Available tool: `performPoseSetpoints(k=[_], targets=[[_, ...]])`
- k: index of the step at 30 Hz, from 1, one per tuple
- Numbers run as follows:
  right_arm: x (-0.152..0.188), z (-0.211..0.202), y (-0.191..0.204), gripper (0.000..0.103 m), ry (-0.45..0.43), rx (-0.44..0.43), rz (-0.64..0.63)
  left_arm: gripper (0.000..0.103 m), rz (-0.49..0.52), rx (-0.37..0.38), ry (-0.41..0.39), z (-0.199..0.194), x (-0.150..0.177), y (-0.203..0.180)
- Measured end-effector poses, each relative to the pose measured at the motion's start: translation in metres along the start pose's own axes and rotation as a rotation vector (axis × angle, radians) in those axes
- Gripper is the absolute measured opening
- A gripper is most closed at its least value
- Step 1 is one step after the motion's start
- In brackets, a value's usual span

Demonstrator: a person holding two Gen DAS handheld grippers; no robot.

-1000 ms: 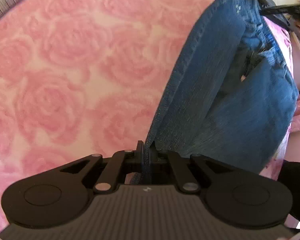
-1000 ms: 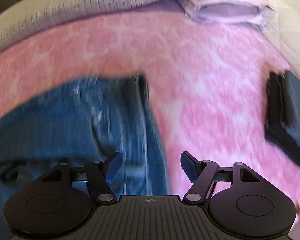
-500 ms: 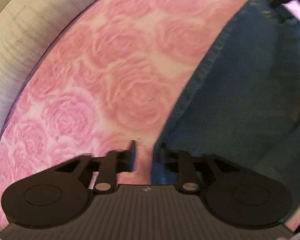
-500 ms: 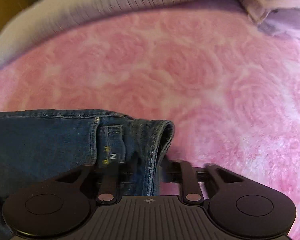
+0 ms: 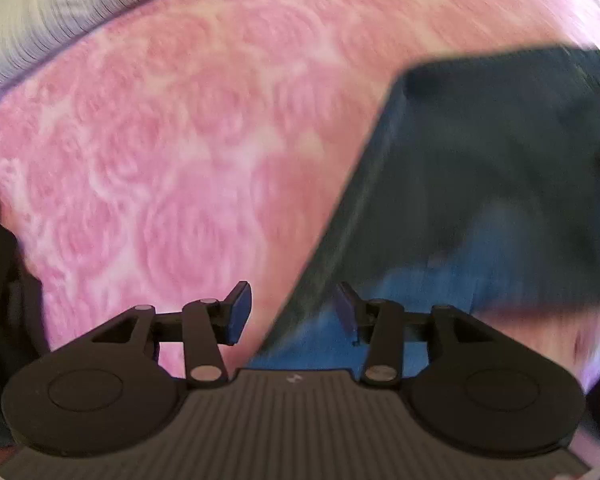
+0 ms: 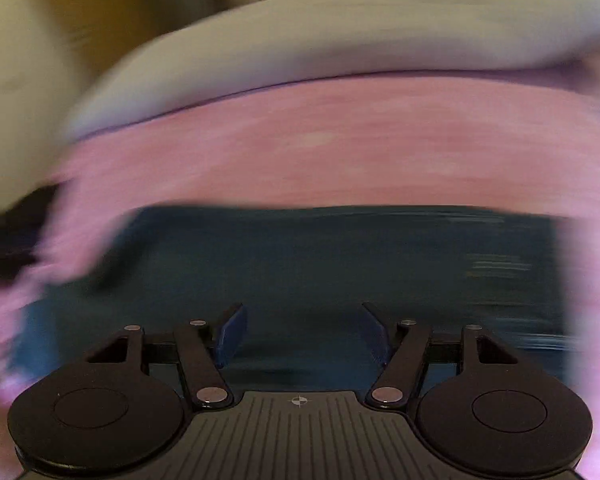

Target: Fold clothes

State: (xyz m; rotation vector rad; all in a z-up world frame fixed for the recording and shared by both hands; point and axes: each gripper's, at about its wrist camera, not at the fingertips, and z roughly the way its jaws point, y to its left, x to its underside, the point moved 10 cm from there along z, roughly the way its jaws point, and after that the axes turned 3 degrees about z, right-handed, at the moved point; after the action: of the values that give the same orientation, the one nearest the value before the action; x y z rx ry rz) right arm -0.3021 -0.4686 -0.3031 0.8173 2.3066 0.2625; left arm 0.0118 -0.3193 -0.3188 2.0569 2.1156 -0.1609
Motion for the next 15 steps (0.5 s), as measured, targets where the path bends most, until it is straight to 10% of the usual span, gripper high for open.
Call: performPoseSetpoints(k=[4,8,9,11,15], targets=[[0.002,0.063,0.155,0.081,0.054,-0.176,-0.304,0.042,0.030,0.031,-0.008,0.009,0.047,0.029],[0.023,0.134,0.247,0.082,0.156,-0.103,-0.632,0.042,0.069,0.067,-0.048,0.013,0.067,0.063],[0.030,0.148,0.257,0.077,0.201,-0.074,-0.666,0.042,0.082,0.069,-0.065,0.013,0.066,0.071],[0.042,0.159,0.265,0.013,0.282,-0.052,-0.670,0.042,0.083,0.093,-0.098,0.015,0.063,0.086],[0.085,0.118,0.284,0.009,0.417,-0.109,-0.769,0.042,0.095,0.183,-0.126,0.024,0.063,0.083]])
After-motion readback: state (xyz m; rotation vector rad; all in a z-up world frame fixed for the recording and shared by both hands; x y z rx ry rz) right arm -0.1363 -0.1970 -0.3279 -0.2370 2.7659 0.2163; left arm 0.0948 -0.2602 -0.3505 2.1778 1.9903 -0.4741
